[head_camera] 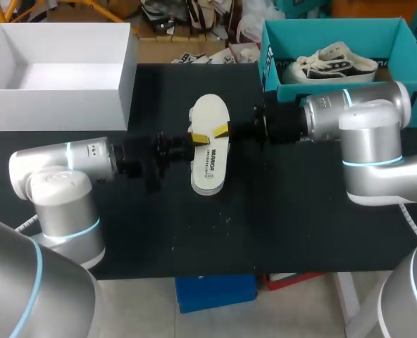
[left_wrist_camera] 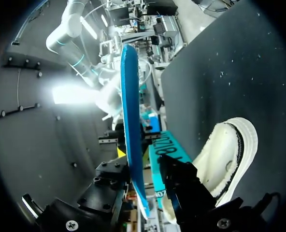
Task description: Take the shoe out of the shoebox, open the shoe tongue, remove and reinsert the insole, then place the shoe into the shoebox
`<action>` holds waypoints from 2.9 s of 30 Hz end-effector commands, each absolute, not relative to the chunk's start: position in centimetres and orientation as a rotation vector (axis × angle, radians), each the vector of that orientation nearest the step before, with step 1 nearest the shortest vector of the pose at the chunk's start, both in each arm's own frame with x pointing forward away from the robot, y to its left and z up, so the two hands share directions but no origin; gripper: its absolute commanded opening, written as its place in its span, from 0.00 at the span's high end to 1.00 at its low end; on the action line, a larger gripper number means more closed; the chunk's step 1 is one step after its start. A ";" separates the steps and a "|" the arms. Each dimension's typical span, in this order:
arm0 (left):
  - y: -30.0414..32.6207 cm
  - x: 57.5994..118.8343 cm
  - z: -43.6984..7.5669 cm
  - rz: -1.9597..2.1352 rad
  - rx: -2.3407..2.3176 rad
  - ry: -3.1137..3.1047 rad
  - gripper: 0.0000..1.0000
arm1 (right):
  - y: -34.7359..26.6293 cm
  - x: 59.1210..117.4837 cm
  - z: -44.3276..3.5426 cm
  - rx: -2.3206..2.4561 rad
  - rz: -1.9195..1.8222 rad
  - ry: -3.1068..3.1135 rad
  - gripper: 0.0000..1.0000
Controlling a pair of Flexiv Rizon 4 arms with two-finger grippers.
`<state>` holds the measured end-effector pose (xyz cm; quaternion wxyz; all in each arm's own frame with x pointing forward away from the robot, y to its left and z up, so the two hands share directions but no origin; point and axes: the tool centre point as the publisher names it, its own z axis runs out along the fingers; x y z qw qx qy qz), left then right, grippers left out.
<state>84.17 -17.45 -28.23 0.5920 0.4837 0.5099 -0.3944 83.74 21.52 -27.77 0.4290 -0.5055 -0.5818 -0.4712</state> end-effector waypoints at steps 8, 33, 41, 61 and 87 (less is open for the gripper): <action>-18.2 84.6 -28.2 -0.919 1.129 1.169 0.73 | 21.6 83.8 -27.7 -1.265 -1.173 -1.454 1.00; -16.6 82.2 -27.4 -0.842 1.312 1.378 1.00 | 15.4 80.7 -28.6 -1.829 -1.069 -1.336 0.00; -14.9 80.0 -27.7 -0.831 1.408 1.516 1.00 | 11.9 78.1 -27.2 -2.081 -0.958 -1.316 0.00; -14.6 78.1 -28.1 -0.863 1.607 1.609 1.00 | 10.9 77.3 -27.0 -2.066 -0.995 -1.279 0.00; -15.4 77.8 -28.8 -1.076 1.540 1.648 1.00 | 9.6 73.6 -25.8 -2.199 -0.966 -2.101 0.00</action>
